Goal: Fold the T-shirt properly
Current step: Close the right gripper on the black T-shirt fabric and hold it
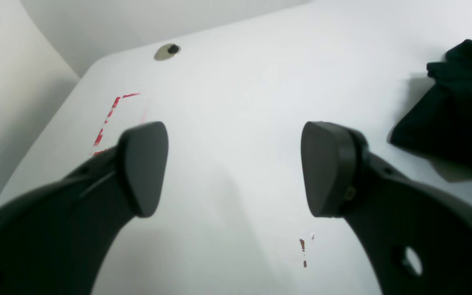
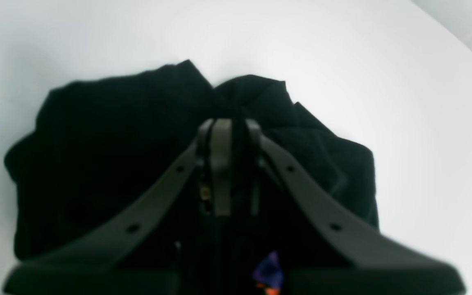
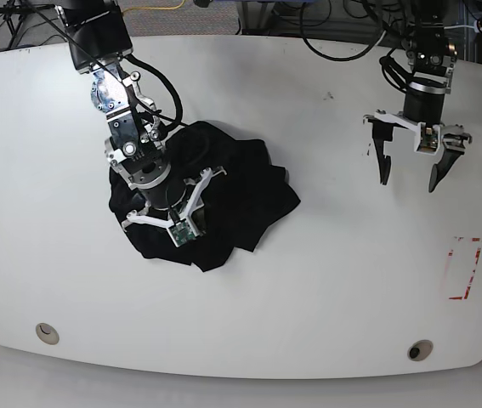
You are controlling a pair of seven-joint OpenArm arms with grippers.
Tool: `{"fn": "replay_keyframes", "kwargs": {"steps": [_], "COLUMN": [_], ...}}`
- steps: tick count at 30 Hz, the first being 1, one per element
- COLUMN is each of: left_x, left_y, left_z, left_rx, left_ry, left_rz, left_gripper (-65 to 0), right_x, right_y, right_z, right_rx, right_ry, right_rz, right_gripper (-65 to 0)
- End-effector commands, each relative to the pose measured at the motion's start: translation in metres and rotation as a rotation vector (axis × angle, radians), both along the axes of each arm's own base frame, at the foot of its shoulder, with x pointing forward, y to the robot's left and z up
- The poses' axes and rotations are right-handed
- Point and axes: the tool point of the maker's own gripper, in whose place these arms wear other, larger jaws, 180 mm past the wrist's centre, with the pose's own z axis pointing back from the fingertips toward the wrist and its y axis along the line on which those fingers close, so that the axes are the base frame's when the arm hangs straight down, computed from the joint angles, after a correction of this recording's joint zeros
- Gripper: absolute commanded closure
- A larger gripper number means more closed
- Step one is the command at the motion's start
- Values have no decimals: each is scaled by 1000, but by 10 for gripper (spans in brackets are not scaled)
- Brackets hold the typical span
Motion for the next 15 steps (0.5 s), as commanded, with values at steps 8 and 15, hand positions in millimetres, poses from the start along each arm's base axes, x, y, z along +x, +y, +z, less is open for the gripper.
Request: {"fn": "replay_keyframes", "kwargs": {"steps": [8, 15], "left_x": [1, 2], "left_y": [-2, -5], "left_z": [8, 7], "left_rx": [-3, -8], "left_ry": [-31, -30], "left_rz": [-11, -16], "left_gripper": [-478, -479], "right_x": [12, 11], "right_y": [-2, 0], "right_z": [28, 42], "right_rx": [5, 28], "right_ry": [-85, -110], "right_rz": [4, 14], "right_gripper": [-86, -135]}}
